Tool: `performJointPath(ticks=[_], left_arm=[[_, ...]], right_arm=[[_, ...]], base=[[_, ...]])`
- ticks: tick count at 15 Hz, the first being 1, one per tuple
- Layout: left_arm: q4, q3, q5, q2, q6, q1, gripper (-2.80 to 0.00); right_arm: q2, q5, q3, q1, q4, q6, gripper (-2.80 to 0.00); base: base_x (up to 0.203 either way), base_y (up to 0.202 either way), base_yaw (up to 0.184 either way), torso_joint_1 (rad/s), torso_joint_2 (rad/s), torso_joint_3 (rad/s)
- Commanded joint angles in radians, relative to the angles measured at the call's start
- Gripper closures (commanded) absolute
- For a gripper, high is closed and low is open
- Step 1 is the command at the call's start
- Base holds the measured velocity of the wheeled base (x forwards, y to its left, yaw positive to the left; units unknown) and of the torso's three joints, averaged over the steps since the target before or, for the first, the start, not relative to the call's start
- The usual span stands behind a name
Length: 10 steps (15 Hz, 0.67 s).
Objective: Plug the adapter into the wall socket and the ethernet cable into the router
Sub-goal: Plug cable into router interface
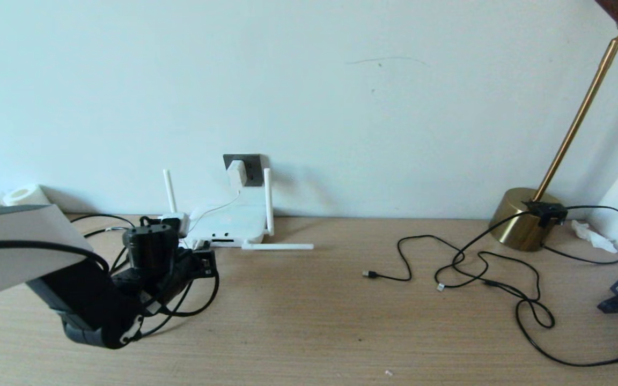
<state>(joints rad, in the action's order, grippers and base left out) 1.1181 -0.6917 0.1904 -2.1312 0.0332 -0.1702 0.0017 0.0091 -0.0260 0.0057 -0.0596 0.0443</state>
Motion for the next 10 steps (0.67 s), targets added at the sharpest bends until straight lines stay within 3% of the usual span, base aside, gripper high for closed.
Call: performJointPath(ticks=[1, 10], left_arm=[[0.008, 0.000, 0.001, -0.006, 0.001, 0.000, 0.00], [0.010, 0.000, 0.001, -0.012, 0.001, -0.002, 0.00]], right_arm=[[0.001, 0.000, 0.000, 0.000, 0.000, 0.000, 0.00], [0.001, 0.001, -0.001, 0.000, 0.000, 0.002, 0.00]], base=[[0.000, 0.000, 0.000, 0.000, 0.00, 0.000], [0.000, 0.000, 0.000, 0.000, 0.00, 0.000]])
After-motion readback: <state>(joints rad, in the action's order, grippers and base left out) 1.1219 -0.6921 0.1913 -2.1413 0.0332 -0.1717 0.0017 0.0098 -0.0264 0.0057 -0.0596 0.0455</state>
